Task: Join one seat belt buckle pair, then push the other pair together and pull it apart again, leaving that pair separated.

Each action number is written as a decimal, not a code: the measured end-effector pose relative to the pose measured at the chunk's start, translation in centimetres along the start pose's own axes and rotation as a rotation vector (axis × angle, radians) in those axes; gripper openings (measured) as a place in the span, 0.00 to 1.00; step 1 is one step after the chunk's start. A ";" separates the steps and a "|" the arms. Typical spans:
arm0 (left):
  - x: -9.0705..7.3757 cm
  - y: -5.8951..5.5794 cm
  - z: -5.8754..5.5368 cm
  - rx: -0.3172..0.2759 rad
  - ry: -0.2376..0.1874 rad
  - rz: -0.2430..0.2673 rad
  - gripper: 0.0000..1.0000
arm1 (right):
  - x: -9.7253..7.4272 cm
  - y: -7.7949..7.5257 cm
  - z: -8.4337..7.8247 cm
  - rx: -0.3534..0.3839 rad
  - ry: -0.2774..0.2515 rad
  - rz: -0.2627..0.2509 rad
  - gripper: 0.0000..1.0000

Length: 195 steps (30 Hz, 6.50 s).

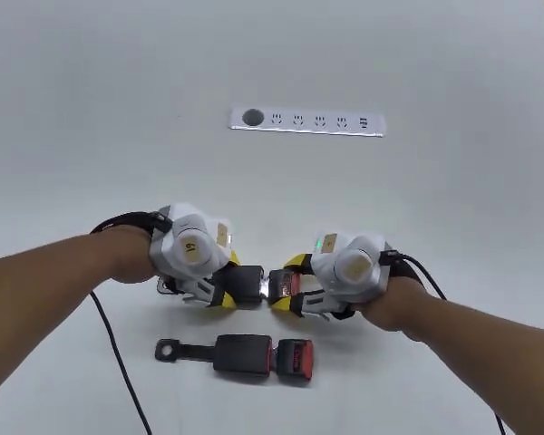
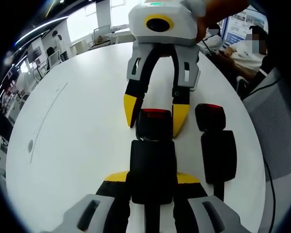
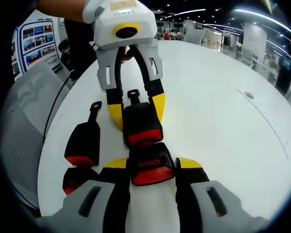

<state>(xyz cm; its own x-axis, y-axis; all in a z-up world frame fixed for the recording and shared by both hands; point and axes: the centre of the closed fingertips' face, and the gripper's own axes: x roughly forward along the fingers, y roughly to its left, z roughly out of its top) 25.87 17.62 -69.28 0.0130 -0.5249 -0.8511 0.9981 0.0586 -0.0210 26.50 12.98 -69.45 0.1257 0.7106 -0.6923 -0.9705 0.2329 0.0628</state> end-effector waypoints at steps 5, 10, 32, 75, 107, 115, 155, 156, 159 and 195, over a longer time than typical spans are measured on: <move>0.1 0.0 -0.2 0.009 0.004 -0.006 0.34 | -0.1 0.1 -0.1 -0.003 0.002 0.006 0.34; 0.0 0.0 -0.2 0.015 0.007 -0.011 0.34 | -0.8 -0.1 -0.6 -0.002 0.008 0.007 0.34; 0.0 0.0 -0.2 0.007 0.013 -0.007 0.34 | -2.3 -0.7 -2.4 0.012 0.010 -0.003 0.34; -0.2 0.1 0.1 0.006 0.008 -0.016 0.35 | -8.9 -2.8 -8.2 0.045 0.051 -0.029 0.35; -2.7 0.8 1.4 -0.283 -0.130 0.167 0.85 | -11.1 -4.4 -7.2 0.258 -0.082 -0.380 0.68; -4.7 1.2 1.6 -0.417 -0.226 0.285 0.96 | -12.9 -4.3 -6.5 0.335 -0.132 -0.534 0.82; -14.6 -6.7 -1.6 -0.833 -0.548 0.680 1.00 | -19.1 2.9 -3.6 0.407 -0.297 -0.738 0.99; -14.7 -7.1 -1.6 -0.831 -0.551 0.682 1.00 | -19.1 3.4 -3.5 0.409 -0.303 -0.739 0.99; -15.1 -7.9 -1.9 -0.827 -0.550 0.684 1.00 | -19.3 4.6 -3.4 0.408 -0.302 -0.741 0.99; -15.9 -12.3 -5.1 -0.889 -0.541 0.695 1.00 | -19.8 9.3 -5.1 0.461 -0.316 -0.722 0.99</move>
<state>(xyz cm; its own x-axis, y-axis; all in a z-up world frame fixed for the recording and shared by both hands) 13.07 29.56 -58.15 0.7536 -0.4216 -0.5043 0.3859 0.9048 -0.1798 13.97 -2.35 -58.85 0.7871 0.4216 -0.4503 -0.4639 0.8857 0.0184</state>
